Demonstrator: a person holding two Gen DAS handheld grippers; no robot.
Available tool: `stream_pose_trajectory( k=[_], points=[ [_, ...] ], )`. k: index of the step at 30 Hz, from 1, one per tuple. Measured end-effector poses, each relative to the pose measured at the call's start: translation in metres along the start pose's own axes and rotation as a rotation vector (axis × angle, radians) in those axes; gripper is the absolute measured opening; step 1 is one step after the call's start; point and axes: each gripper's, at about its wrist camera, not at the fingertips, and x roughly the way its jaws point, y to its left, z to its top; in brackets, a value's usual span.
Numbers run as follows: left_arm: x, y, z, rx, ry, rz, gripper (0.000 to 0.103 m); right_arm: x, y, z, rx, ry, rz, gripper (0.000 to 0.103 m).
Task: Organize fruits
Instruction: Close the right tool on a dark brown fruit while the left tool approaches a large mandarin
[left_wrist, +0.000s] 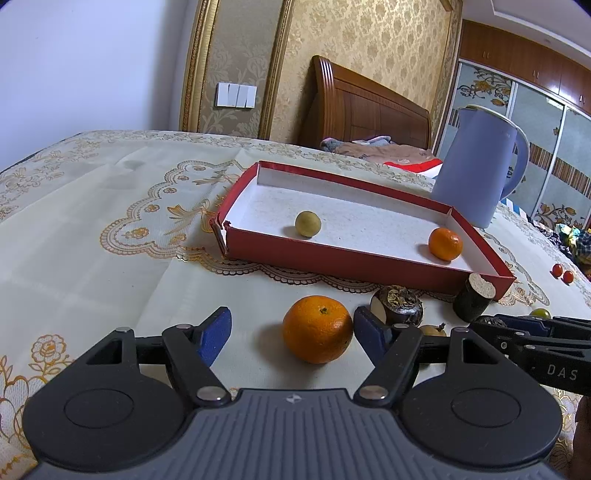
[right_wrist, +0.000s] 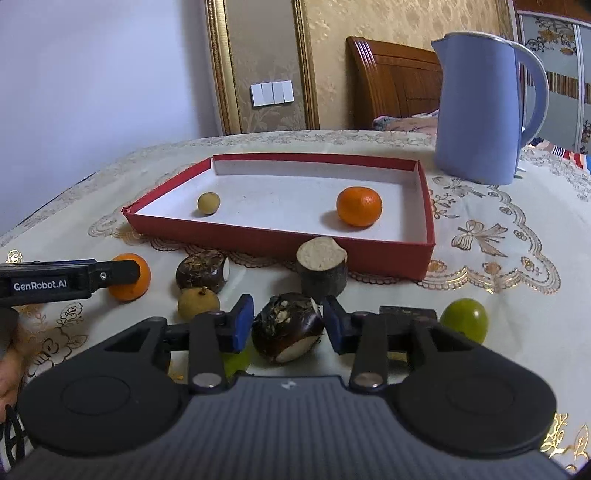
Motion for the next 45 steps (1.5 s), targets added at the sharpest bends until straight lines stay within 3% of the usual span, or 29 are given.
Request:
stream_pose_trajectory(
  k=[8, 10, 12, 16, 17, 19, 21, 33, 36, 45],
  points=[
    [0.000, 0.000, -0.001, -0.003, -0.001, -0.001, 0.075, -0.013, 0.002, -0.002, -0.005, -0.072, -0.029, 0.038],
    [0.000, 0.000, -0.001, -0.003, -0.003, -0.002, 0.075, -0.017, 0.001, -0.002, -0.003, -0.091, -0.035, 0.028],
    [-0.001, 0.000, -0.001, -0.002, -0.004, -0.005, 0.075, -0.020, 0.002, -0.002, -0.005, -0.114, -0.043, 0.028],
    [-0.001, -0.001, -0.001, 0.003, -0.003, -0.007, 0.075, -0.017, 0.010, -0.003, -0.065, -0.084, -0.040, 0.026],
    [-0.001, -0.001, -0.001, 0.004, -0.003, -0.008, 0.075, -0.019, 0.010, -0.003, -0.061, -0.085, -0.045, 0.027],
    [-0.001, -0.001, -0.001, 0.003, -0.003, -0.008, 0.075, -0.019, 0.008, -0.004, -0.057, -0.071, -0.046, 0.044],
    [-0.001, -0.001, -0.001, 0.004, -0.002, -0.010, 0.075, -0.019, 0.005, -0.006, -0.045, -0.055, -0.046, 0.048],
    [-0.007, -0.001, -0.001, 0.003, -0.039, -0.022, 0.075, -0.037, -0.005, -0.016, -0.029, -0.068, -0.053, 0.048],
    [-0.010, -0.002, -0.001, 0.012, -0.055, -0.037, 0.081, -0.038, -0.012, -0.020, -0.027, -0.046, -0.059, 0.047],
    [-0.008, -0.003, 0.000, 0.020, -0.044, -0.031, 0.081, -0.006, -0.012, -0.010, -0.031, 0.061, -0.037, 0.049]
  ],
)
